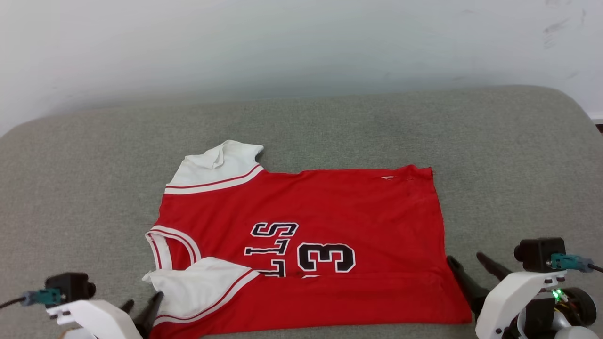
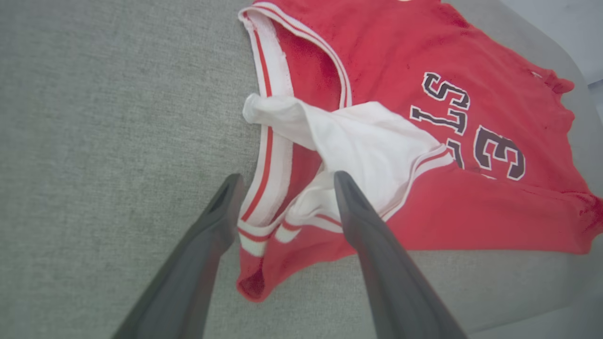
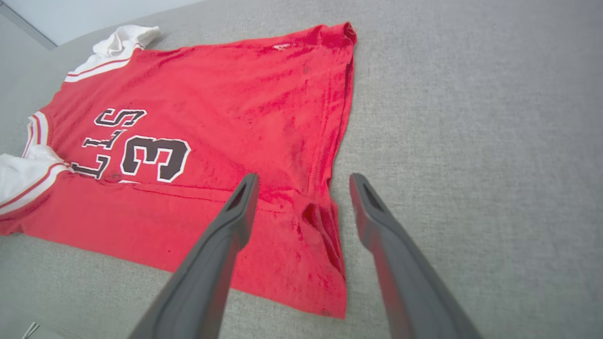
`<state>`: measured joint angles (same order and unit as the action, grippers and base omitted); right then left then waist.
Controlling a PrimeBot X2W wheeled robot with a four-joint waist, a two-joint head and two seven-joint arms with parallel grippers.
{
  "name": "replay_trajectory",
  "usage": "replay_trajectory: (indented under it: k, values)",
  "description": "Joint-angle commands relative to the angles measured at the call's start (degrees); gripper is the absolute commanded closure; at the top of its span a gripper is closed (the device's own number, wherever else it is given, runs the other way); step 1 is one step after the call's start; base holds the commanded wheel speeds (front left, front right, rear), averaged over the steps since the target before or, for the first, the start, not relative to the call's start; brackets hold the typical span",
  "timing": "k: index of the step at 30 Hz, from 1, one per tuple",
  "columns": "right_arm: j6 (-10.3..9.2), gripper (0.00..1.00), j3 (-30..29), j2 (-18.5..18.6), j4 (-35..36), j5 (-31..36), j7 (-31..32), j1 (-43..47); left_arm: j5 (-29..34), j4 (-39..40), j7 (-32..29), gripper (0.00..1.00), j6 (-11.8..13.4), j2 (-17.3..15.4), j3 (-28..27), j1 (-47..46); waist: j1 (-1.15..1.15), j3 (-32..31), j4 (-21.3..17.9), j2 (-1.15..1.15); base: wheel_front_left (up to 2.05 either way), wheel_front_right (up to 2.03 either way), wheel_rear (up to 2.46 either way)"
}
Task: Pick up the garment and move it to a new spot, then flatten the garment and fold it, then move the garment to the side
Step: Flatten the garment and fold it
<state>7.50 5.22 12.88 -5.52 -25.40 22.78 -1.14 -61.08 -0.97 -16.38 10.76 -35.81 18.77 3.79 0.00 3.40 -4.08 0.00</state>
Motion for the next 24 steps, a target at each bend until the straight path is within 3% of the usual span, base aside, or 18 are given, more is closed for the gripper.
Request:
replay_trajectory:
  k: [1, 8, 15, 20, 24]
  values:
    - [-0.02, 0.0, -0.5, -0.9, 0.9, 1.7, -2.6, -0.7, 1.1, 0.0, 1.3, 0.0, 0.2, -0.5, -0.7, -1.4, 0.0, -0.7, -0.6, 0.0, 0.0, 0.0, 0.0]
    - [-0.02, 0.0, -2.9, -4.5, 4.4, 7.1, -11.1, -2.8, 5.7, 0.0, 8.4, 0.0, 1.6, -0.3, -3.2, -6.4, 0.0, -0.7, -2.6, 0.0, 0.0, 0.0, 0.0]
    - [-0.02, 0.0, -3.9, -7.1, 9.3, 10.3, -17.1, -6.3, 10.4, -0.4, 13.5, 0.0, 2.7, -0.4, -4.6, -15.4, 0.0, 4.8, -5.4, 0.0, 0.0, 0.0, 0.0]
    - [-0.02, 0.0, -3.2, -8.2, 12.2, 11.6, -19.7, -9.8, 11.8, -2.0, 12.1, 0.0, 1.7, -2.0, -4.7, -23.4, 0.0, 11.2, -7.8, 0.0, 0.0, 0.0, 0.0]
    - [-0.02, 0.0, -2.5, -8.8, 13.8, 12.4, -21.4, -12.5, 11.6, -4.5, 7.6, 0.0, -0.8, -4.0, -3.6, -30.8, 0.0, 15.7, -9.8, 0.0, 0.0, 0.0, 0.0]
